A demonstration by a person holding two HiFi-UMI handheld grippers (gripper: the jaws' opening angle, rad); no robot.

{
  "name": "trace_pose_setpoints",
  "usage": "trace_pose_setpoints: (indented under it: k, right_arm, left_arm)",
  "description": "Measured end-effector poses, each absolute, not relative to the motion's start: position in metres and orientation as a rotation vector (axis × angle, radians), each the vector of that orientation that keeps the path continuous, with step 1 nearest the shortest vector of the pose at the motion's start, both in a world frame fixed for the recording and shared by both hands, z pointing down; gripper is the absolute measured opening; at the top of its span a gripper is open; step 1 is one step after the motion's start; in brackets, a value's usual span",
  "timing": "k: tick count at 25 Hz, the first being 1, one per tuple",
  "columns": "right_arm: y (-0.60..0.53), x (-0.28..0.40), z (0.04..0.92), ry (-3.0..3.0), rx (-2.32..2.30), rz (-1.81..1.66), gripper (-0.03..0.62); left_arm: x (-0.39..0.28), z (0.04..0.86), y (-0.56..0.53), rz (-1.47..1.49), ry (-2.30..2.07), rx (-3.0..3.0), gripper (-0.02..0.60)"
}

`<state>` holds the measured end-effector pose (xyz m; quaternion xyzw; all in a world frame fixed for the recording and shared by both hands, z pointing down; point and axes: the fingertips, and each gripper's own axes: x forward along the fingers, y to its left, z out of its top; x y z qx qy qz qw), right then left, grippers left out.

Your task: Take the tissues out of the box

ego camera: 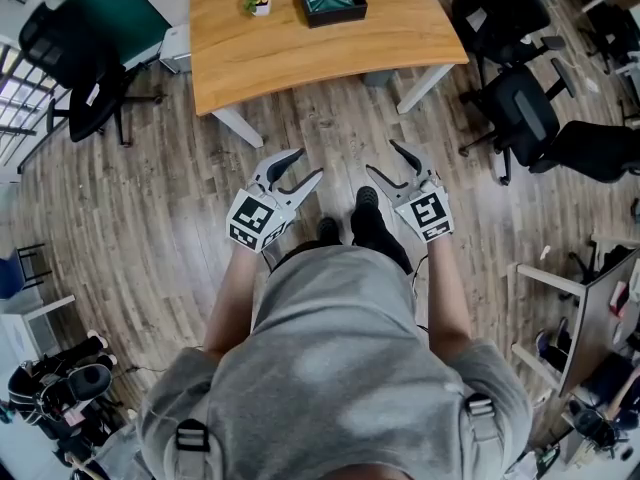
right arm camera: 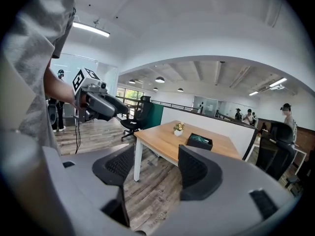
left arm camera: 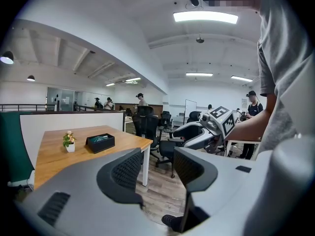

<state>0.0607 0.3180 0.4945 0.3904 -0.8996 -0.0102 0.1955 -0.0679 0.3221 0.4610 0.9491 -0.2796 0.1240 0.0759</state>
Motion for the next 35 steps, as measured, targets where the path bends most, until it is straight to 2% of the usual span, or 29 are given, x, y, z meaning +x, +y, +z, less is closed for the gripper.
trace_pose_setpoints:
  k: [4,11,35]
  right_arm:
    - [0.317,0.059,0.495,-2.523,1.097,-0.036,0.319]
    - [0.313,0.062,0.497,-2.520,1.127,-0.039,0.336]
    - [0.210,0.105,0.506,-2.575,1.029,0.010,0.328]
  left_arm:
    - [-0.069,0.461,0.322,0.379,-0.842,2.854,0.247]
    - [-0.076,0.466,0.317,0.405,-0.882,2.855,0.278]
    - [-0.030,0.465,0.224,0.432,-0.941,2.808,0.281]
